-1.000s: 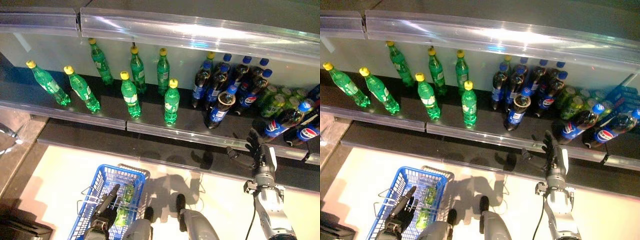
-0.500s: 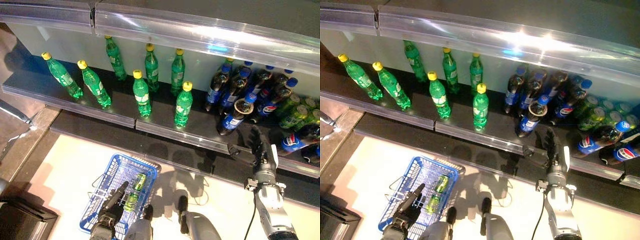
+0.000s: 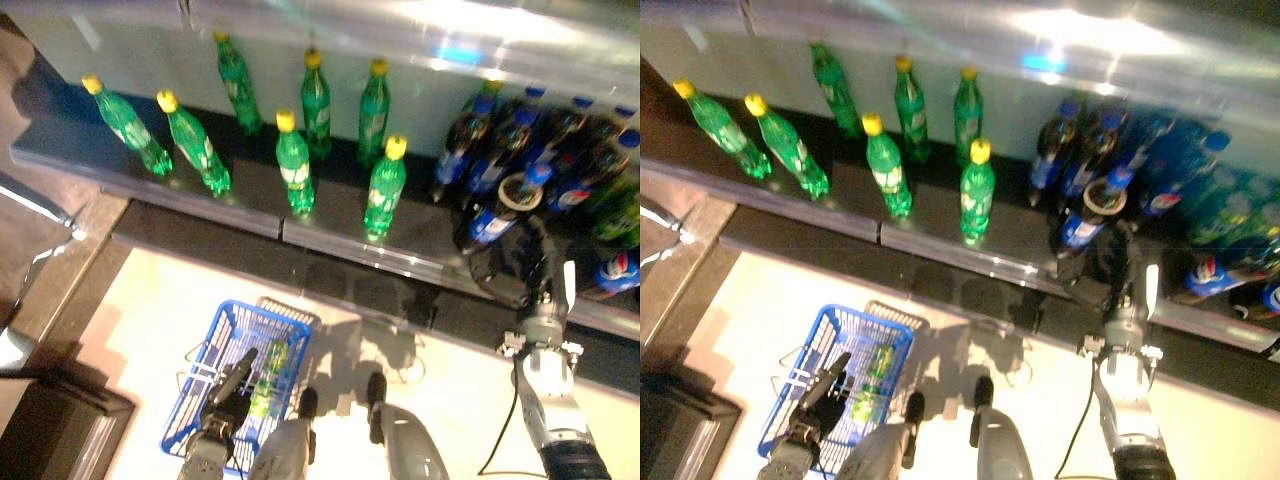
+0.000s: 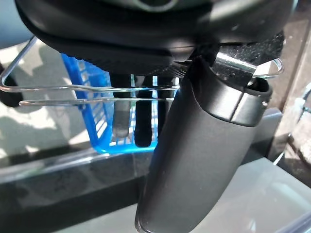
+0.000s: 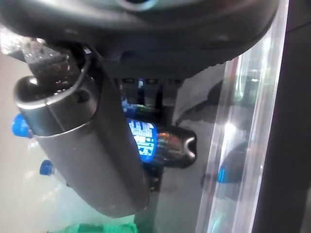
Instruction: Pick up the drink and place into the basket.
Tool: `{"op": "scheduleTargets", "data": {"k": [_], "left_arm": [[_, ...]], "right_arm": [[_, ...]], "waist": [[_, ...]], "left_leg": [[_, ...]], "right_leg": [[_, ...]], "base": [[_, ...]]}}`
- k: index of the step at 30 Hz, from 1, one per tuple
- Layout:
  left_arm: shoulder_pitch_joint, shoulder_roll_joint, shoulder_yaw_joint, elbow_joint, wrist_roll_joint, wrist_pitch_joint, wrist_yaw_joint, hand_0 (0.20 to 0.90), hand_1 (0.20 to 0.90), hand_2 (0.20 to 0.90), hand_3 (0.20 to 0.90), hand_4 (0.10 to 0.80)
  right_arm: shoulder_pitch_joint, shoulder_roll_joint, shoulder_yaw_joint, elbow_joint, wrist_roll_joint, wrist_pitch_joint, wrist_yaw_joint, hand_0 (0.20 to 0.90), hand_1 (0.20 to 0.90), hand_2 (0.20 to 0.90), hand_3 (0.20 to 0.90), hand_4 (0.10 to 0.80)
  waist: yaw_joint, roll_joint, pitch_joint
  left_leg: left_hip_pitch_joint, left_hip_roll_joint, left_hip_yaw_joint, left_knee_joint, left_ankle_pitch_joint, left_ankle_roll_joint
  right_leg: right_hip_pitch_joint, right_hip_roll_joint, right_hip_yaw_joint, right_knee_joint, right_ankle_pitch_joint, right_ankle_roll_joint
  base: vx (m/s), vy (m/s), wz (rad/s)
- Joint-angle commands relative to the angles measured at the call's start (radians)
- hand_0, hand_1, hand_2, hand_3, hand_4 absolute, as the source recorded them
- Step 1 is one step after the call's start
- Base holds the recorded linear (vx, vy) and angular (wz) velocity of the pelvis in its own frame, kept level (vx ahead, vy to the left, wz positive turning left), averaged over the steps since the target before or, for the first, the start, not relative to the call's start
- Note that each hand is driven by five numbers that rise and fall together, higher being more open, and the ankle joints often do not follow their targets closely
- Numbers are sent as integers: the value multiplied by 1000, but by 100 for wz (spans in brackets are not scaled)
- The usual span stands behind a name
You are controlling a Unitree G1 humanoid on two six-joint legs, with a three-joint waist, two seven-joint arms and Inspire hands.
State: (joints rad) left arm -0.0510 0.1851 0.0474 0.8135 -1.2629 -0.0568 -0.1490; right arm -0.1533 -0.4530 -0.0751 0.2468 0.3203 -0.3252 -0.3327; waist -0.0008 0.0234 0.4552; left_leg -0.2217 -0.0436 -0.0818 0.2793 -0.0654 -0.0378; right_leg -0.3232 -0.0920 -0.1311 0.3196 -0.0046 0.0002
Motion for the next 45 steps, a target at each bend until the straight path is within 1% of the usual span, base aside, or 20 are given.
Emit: {"op": "scheduleTargets", "data": {"k": [1,5,6,10,20,24,28,32,36,45], "left_arm": [[18,107,-4,-183,-51,-92,-118,300,300,300,200,100],[-2,112,-23,-208,-76,-115,-123,300,300,300,200,100],[-6,113,-24,-218,-80,-116,-122,300,300,300,200,100],[-27,118,-32,-252,-92,-130,-121,300,300,300,200,100],[-40,123,-38,-281,-99,-126,-105,300,300,300,200,100],[-38,123,-38,-272,-105,-126,-112,300,300,300,200,100],[-31,124,-30,-266,-115,-113,-110,300,300,300,200,100],[-30,121,-24,-257,-119,-103,-110,300,300,300,200,100],[-26,119,-22,-246,-113,-99,-112,300,300,300,200,100],[-12,118,-25,-229,-117,-91,-116,300,300,300,200,100]], "right_arm": [[-68,-68,-60,-152,29,-153,-73,900,900,900,900,800],[-112,-78,-57,-177,-5,-162,-108,900,900,900,900,800],[-120,-82,-55,-182,-10,-165,-115,900,900,900,900,800],[-171,-105,-47,-205,-41,-167,-160,900,900,900,900,800],[-218,-119,-55,-245,-45,-186,-201,900,900,900,900,800],[-239,-132,-68,-254,-29,-185,-190,900,900,900,900,800],[-264,-141,-84,-265,20,-177,-170,900,900,900,900,800],[-274,-138,-95,-262,57,-155,-151,900,900,900,900,800],[-275,-138,-105,-243,100,-144,-118,900,900,900,900,800],[-293,-155,-108,-210,94,-114,-101,900,900,900,900,800]], "waist": [[7,-14,-24],[6,-11,11],[6,-11,18],[8,-10,54],[14,-15,65],[14,-12,65],[15,-9,65],[16,-11,65],[16,-11,65],[23,-5,50]], "left_leg": [[-120,-33,69,131,-33,77],[-189,-38,71,165,-39,84],[-203,-37,72,164,-30,84],[-277,-35,76,188,-27,88],[-335,-35,75,186,-13,87],[-343,-35,78,193,-15,85],[-348,-38,84,225,-34,85],[-341,-43,88,247,-48,86],[-327,-46,90,248,-49,88],[-309,-53,91,246,-45,88]], "right_leg": [[-20,29,51,26,-26,49],[-82,42,63,60,-34,44],[-94,44,64,61,-29,43],[-156,66,74,90,-41,34],[-196,89,78,87,-47,23],[-197,87,77,85,-49,20],[-191,84,74,93,-58,12],[-180,83,75,102,-61,8],[-164,84,76,98,-58,6],[-139,81,75,89,-55,5]], "base": [[-79,6,-4],[-90,5,-1],[-85,6,-8],[-75,-1,-10],[-1,-6,-7],[1,3,-1],[3,8,0],[16,9,-2],[16,9,-1],[18,10,1]]}}
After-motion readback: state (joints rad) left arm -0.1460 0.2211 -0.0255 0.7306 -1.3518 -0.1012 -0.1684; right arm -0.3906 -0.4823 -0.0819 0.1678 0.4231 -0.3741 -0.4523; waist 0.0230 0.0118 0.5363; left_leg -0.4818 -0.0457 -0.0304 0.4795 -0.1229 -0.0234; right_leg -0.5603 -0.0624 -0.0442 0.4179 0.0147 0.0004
